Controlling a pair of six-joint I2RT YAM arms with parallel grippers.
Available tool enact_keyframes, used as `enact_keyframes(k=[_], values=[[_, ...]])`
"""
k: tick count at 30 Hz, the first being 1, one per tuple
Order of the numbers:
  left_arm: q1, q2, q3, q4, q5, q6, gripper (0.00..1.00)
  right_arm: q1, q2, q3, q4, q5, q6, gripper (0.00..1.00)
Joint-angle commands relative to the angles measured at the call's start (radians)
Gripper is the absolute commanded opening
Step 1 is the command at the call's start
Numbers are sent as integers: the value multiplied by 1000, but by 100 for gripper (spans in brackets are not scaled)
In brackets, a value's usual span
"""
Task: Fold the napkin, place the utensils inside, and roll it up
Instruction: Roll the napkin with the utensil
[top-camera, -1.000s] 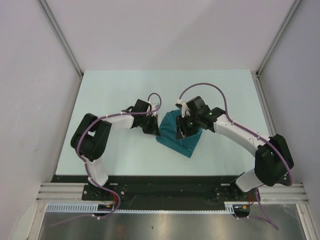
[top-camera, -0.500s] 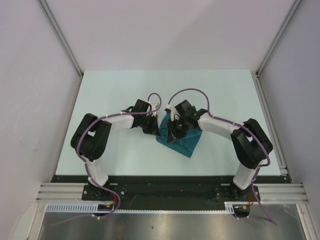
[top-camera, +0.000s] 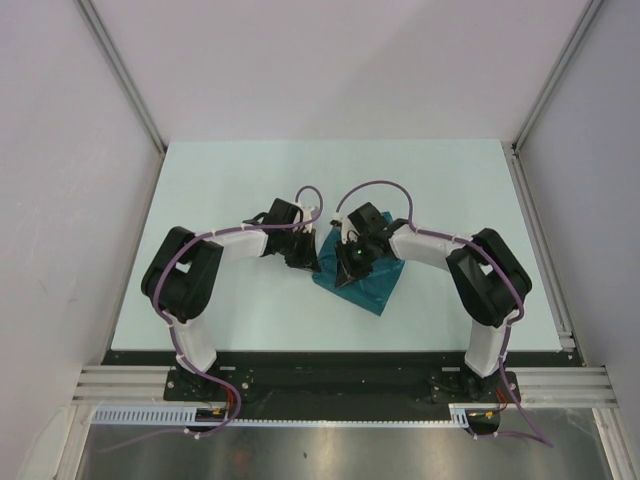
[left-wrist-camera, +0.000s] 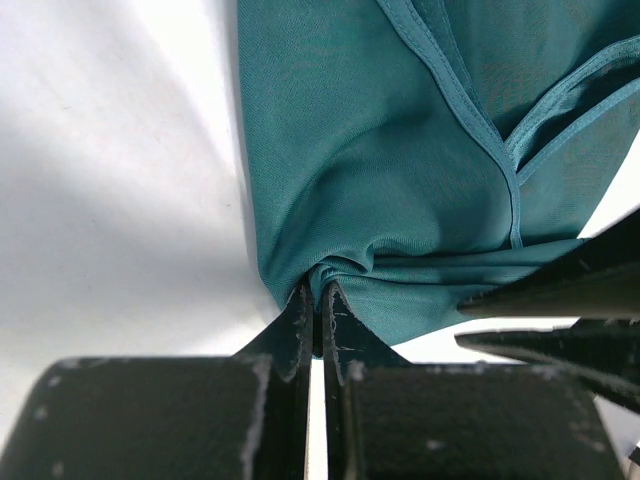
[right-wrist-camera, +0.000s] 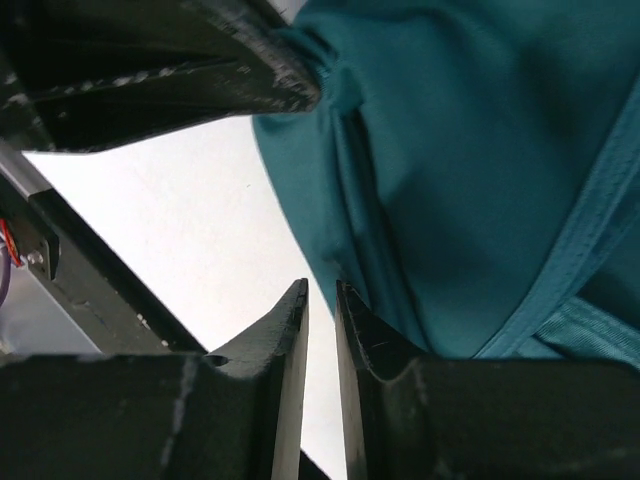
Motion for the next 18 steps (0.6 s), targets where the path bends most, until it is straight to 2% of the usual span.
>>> enact_keyframes(k=[1, 3, 4, 6, 7, 10, 13, 18], values=[[9, -25, 14, 36, -3, 21, 2, -20, 42, 10, 35, 15, 0, 21], [14, -42, 2, 51, 3, 17, 11, -25, 59, -1, 41, 17, 1, 21], [17, -60, -13, 77, 9, 3, 24, -30, 64, -5, 42, 17, 3, 20], [28, -77, -27, 99, 24, -8, 34, -33, 68, -16, 47, 20, 4, 20], [31, -85, -36, 108, 23, -15, 42, -39, 71, -19, 47, 23, 4, 20], [47, -111, -53, 117, 31, -21, 55, -47, 79, -24, 51, 23, 7, 20], [61, -137, -73, 123, 24, -23, 64, -50, 85, -24, 55, 17, 9, 20], [74, -152, -141, 189, 58, -26, 69, -51, 96, -25, 53, 11, 4, 20]])
